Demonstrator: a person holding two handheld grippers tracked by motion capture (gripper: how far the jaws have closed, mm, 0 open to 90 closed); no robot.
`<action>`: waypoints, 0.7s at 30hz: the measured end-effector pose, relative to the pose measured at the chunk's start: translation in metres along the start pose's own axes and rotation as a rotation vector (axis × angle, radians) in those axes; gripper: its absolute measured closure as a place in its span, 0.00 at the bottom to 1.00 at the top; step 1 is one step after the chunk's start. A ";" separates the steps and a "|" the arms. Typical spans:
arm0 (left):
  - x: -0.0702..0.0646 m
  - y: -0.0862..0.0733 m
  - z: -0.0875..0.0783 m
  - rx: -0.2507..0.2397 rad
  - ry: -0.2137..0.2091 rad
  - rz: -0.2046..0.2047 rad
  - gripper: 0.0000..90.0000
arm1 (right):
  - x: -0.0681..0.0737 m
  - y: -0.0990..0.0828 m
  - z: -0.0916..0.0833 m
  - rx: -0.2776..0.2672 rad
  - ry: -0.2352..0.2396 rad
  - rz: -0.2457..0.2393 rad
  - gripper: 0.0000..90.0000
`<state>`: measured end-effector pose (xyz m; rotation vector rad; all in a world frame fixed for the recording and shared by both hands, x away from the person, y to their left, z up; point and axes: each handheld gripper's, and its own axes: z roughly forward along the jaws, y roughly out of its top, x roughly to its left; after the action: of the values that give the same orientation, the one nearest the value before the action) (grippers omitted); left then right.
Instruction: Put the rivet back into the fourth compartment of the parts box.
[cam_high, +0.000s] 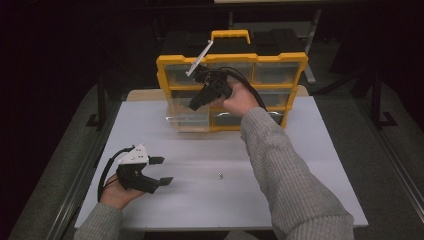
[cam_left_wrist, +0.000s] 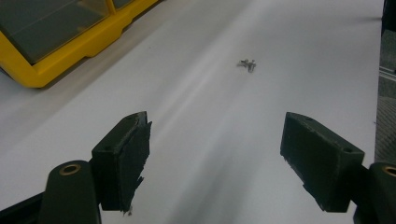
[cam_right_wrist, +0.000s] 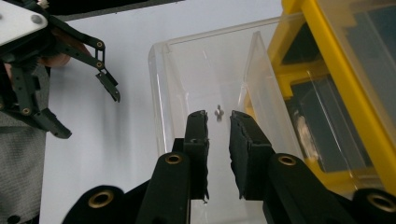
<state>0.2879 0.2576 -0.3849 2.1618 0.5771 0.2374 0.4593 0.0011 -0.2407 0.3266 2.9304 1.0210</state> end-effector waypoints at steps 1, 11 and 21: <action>0.000 0.000 0.000 0.002 0.001 0.001 0.26 | 0.000 -0.001 -0.003 -0.001 0.000 0.005 0.84; 0.000 0.001 0.000 0.005 0.004 0.017 0.26 | 0.002 -0.027 -0.034 -0.057 -0.013 0.036 0.83; 0.000 0.001 0.001 0.005 0.001 0.012 0.26 | 0.009 -0.056 -0.053 -0.084 -0.034 0.054 0.81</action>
<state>0.2885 0.2563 -0.3853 2.1707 0.5655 0.2439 0.4350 -0.0727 -0.2334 0.4187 2.8539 1.1297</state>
